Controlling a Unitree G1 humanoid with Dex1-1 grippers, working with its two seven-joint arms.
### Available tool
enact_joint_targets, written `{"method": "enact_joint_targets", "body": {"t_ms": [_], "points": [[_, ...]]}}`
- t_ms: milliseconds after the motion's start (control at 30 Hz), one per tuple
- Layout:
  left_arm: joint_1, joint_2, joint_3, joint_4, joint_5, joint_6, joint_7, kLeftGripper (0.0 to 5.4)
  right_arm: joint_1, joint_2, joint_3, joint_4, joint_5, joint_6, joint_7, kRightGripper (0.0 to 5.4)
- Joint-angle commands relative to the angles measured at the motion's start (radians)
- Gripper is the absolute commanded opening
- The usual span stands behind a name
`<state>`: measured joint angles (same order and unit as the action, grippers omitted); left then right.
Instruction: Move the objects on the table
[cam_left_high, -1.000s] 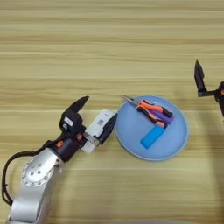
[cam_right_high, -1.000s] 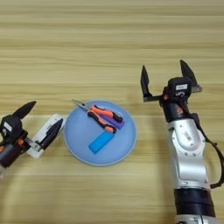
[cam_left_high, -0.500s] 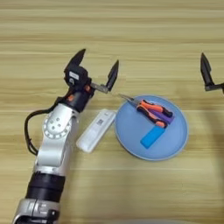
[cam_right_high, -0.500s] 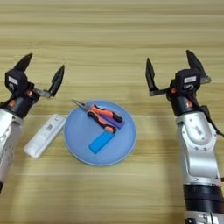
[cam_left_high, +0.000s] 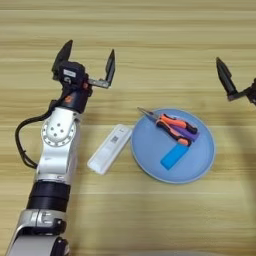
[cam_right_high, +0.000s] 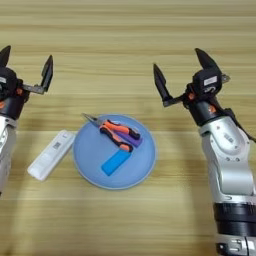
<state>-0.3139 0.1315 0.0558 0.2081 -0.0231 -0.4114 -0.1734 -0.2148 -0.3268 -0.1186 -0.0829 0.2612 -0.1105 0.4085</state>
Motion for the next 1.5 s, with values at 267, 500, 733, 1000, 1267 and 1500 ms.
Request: {"method": "enact_joint_targets", "body": {"t_ms": [267, 500, 733, 1000, 1267, 1500], "points": [[-0.023, 0.016, 0.029, 0.050, 0.009, -0.044, 0.049, 5.36, -0.055, -0.070, 0.072, -0.030, 0.075, 0.154, 0.197, 5.40], [-0.017, 0.016, 0.018, 0.049, 0.035, -0.079, 0.061, 5.36, -0.074, -0.112, 0.125, -0.007, 0.100, 0.300, 0.302, 5.40], [-0.016, 0.012, 0.011, 0.051, 0.044, -0.093, 0.076, 5.36, -0.080, -0.128, 0.173, 0.017, 0.108, 0.442, 0.365, 5.40], [-0.008, 0.011, 0.009, 0.047, 0.052, -0.108, 0.082, 5.36, -0.046, -0.137, 0.236, 0.031, 0.072, 0.505, 0.397, 5.40], [-0.007, 0.009, 0.006, 0.046, 0.053, -0.115, 0.082, 5.36, -0.033, -0.138, 0.278, 0.061, 0.025, 0.491, 0.393, 5.40], [-0.008, 0.009, 0.005, 0.045, 0.049, -0.119, 0.081, 5.36, -0.030, -0.130, 0.320, 0.117, -0.037, 0.463, 0.398, 5.40]]}}
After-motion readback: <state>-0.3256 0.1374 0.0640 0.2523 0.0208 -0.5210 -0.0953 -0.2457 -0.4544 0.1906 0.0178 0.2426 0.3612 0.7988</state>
